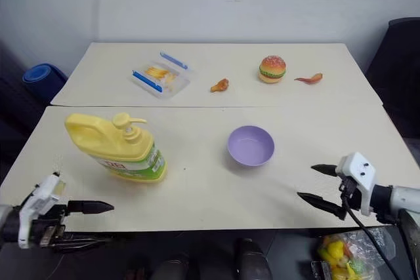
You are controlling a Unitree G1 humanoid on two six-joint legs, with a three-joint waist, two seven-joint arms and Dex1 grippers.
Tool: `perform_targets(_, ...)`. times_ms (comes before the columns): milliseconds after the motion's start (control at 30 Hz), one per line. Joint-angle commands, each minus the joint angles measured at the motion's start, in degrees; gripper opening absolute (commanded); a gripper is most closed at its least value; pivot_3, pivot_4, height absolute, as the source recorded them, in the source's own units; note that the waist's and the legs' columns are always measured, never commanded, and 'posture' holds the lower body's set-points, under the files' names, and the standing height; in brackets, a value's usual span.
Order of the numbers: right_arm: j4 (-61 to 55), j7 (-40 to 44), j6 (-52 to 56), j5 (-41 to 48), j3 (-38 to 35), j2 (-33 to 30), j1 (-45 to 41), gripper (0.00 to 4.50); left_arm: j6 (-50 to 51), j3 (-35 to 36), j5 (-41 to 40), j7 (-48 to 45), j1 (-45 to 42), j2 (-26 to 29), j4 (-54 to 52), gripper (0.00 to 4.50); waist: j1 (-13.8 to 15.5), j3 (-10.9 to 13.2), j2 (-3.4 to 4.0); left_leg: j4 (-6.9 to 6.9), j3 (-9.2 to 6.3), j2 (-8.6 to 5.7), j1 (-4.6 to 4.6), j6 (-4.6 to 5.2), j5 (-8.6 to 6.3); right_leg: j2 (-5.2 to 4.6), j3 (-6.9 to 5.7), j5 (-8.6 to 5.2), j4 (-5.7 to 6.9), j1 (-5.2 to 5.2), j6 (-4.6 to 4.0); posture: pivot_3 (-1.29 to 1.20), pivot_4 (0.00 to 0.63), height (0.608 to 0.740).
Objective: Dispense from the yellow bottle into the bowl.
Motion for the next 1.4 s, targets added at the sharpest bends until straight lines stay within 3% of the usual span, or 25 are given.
perform_targets(33, -5.9, -1.5, 2.0, 0.7, 2.7, -1.3, -3.2, 4.49, 5.6, 3.7, -10.0, -0.2, -5.2, 3.4, -5.7, 4.50, 0.1, 0.0, 0.05, 0.01, 0.00, -0.01, 0.00, -0.01, 0.01, 0.00, 0.00, 0.00, 0.00, 0.00, 0.00, 0.00, 0.150, 0.740)
perform_targets(133, -7.1, -4.1, 3.6, -3.1, 10.0, -0.8, -9.0, 4.49, 8.5, 0.8, -16.2, 2.4, -17.7, 7.6, -4.3, 4.50, 0.2, 0.0, -0.01, 0.09, -0.04, -0.03, -0.02, -0.08, 0.04, 0.15, -0.03, -0.01, 0.06, 0.02, -0.02, 0.00, 0.150, 0.740)
perform_targets(233, -3.8, -8.7, 5.8, -9.3, 20.7, 3.3, -18.6, 4.49, 8.6, -5.0, -16.0, 1.3, -30.2, 11.2, 0.1, 4.50, -0.1, 0.0, -0.06, 0.14, 0.00, -0.08, 0.01, -0.11, 0.08, 0.30, 0.00, -0.01, 0.12, 0.02, -0.02, 0.00, 0.150, 0.740)
perform_targets(467, 4.0, -11.6, 3.8, -18.0, 31.2, 8.2, -25.9, 4.49, 6.5, -12.3, -11.0, -2.7, -41.2, 13.1, 5.6, 4.50, 0.0, 0.1, 0.04, 0.03, 0.17, -0.07, -0.22, -0.24, 0.16, 1.00, -0.01, -0.07, 0.12, -0.19, -0.11, 0.00, 0.150, 0.740)
perform_targets(600, 7.7, -13.0, 2.5, -21.2, 33.6, 10.1, -27.5, 4.49, 6.7, -13.9, -10.2, -3.5, -44.8, 12.5, 7.3, 4.50, 0.0, 0.2, -0.02, 0.12, 0.24, -0.08, -0.20, -0.19, 0.14, 1.02, -0.02, -0.04, 0.12, -0.17, -0.06, 0.00, 0.150, 0.740)
perform_targets(700, 8.7, -12.3, 1.6, -21.8, 34.7, 11.1, -27.5, 3.86, 6.6, -14.6, -9.5, -3.6, -46.2, 11.9, 7.5, 4.50, 0.0, 0.2, -0.03, 0.13, 0.29, -0.07, -0.17, -0.19, 0.14, 1.02, 0.07, -0.03, 0.14, -0.17, -0.04, 0.00, 0.150, 0.740)
perform_targets(833, 9.0, -12.4, 0.7, -22.9, 35.7, 12.0, -27.1, 2.50, 6.4, -14.9, -8.1, -4.2, -45.7, 11.9, 7.9, 4.50, 0.0, 0.2, -0.03, 0.13, 0.30, -0.02, -0.14, -0.20, 0.14, 1.14, 0.29, -0.03, 0.17, -0.17, -0.04, 0.00, 0.150, 0.740)
perform_targets(1000, 11.8, -13.5, 0.0, -24.4, 35.7, 13.6, -28.3, 2.50, 6.6, -14.6, -7.8, -4.6, -45.6, 11.1, 8.3, 4.50, 0.0, 0.2, -0.03, 0.13, 0.34, 0.00, -0.11, -0.21, 0.14, 1.20, 0.37, -0.03, 0.18, -0.17, -0.04, 0.00, 0.150, 0.740)
perform_targets(1233, 13.6, -13.0, -1.6, -25.6, 35.7, 14.4, -29.6, 0.17, 6.2, -15.0, -7.0, -4.7, -46.5, 10.0, 8.9, 4.50, 0.0, 0.2, -0.03, 0.13, 0.34, 0.00, -0.12, -0.21, 0.14, 1.19, 0.40, -0.03, 0.19, -0.17, -0.04, 0.00, 0.150, 0.740)
perform_targets(1400, 12.5, -11.3, -2.2, -25.9, 36.0, 13.8, -30.5, 0.04, 6.6, -15.3, -7.1, -4.6, -48.7, 9.2, 10.4, 4.50, 0.0, 0.1, -0.12, 0.14, 0.35, 0.00, -0.09, -0.21, 0.14, 1.20, 0.43, -0.02, 0.21, -0.17, -0.04, 0.00, 0.150, 0.740)
